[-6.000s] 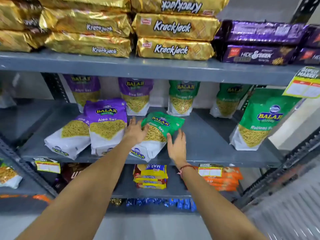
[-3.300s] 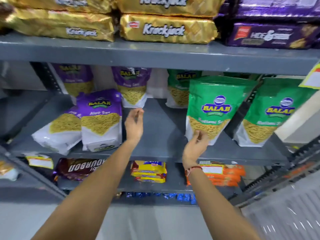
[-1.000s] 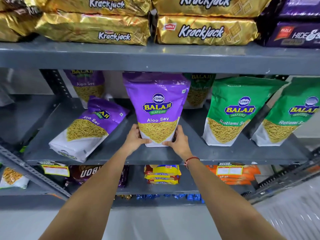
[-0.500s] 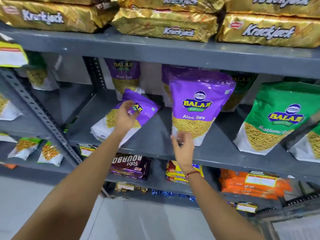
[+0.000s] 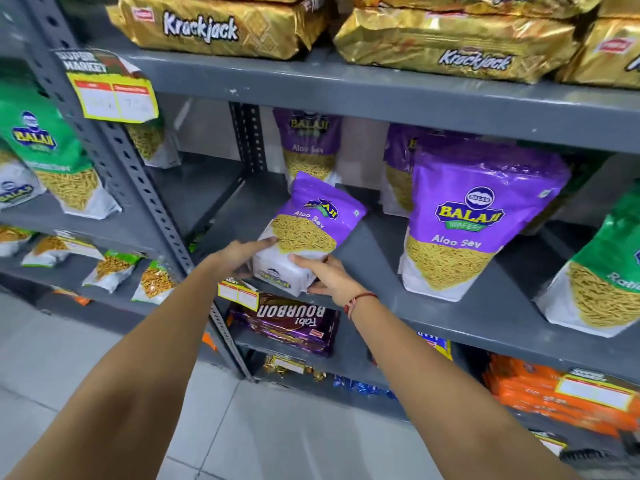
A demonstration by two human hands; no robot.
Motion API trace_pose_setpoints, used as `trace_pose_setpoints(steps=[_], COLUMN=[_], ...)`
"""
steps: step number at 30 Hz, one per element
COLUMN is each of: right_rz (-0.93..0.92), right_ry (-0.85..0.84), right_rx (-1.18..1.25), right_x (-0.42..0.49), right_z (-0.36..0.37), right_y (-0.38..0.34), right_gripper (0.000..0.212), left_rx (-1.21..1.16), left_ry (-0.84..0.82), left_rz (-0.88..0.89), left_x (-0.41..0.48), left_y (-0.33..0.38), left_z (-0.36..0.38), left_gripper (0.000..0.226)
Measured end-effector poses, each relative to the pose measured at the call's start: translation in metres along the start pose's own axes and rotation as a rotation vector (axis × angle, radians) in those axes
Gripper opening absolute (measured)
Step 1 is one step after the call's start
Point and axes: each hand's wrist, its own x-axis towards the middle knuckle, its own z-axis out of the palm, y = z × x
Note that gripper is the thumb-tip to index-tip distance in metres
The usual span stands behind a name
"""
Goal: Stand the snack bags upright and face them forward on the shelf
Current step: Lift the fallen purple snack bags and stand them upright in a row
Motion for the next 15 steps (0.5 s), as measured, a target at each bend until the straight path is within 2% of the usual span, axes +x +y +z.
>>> trace_pose_setpoints(steps=[1, 3, 6, 10, 15], right_rz=[-0.023, -0.064, -0.142, -0.343, -0.411], right_ry=[-0.004, 0.000, 0.037, 0.072, 0.076], right_rx=[-0.007, -0.007, -0.018, -0.070, -0.143], right_x=[-0.001, -0.003, -0.008, -0.016, -0.019], right_z=[0.000, -0.003, -0.011, -0.018, -0.022], right_y=[0.001, 0.001, -0.003, -0.010, -0.019], right_gripper=[0.031, 0.032, 0.057, 0.065, 0.073], left_rx=[0.002, -0.010, -0.095, -0.180, -0.237], left_ry=[-0.016, -0.025, -0.034, -0.001, 0.013], left_rz=[0.022, 0.091, 0.195, 0.339, 0.380], left_x=[-0.002, -0.008, -0.015, -0.021, -0.025], left_y=[-0.003, -0.010, -0.020, -0.017, -0.012], left_z=[-0.001, -0.002, -0.002, -0.002, 0.003], left_gripper=[0.062, 0.049, 0.032, 0.038, 0.048])
